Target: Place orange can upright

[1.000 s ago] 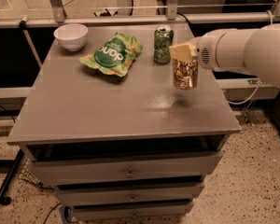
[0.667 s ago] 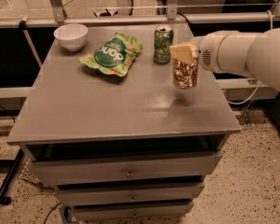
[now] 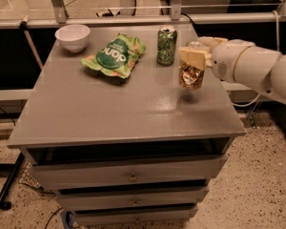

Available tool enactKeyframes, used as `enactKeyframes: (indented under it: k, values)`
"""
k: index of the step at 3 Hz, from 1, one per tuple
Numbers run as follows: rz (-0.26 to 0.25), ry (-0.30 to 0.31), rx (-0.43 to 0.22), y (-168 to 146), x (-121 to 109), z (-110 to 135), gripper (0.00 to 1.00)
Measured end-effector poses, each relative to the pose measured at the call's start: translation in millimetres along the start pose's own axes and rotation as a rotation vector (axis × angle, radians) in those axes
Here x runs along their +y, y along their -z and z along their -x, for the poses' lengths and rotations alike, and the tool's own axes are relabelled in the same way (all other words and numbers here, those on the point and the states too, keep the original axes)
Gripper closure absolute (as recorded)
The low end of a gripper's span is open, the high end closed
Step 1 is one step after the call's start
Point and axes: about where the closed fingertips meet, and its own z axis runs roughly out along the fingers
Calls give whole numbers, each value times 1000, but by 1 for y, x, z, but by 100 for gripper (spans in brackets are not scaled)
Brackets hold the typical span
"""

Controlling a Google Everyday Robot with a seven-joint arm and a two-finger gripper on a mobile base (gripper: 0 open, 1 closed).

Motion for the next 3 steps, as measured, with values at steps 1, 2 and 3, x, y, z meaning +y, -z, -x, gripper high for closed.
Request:
enactKeyframes:
  k: [1, 2, 3]
  values:
    - [-26, 72, 23, -6, -12, -6, 100]
    - [-29, 72, 27, -7, -13, -6, 100]
    - [-44, 92, 53, -6, -15, -3, 100]
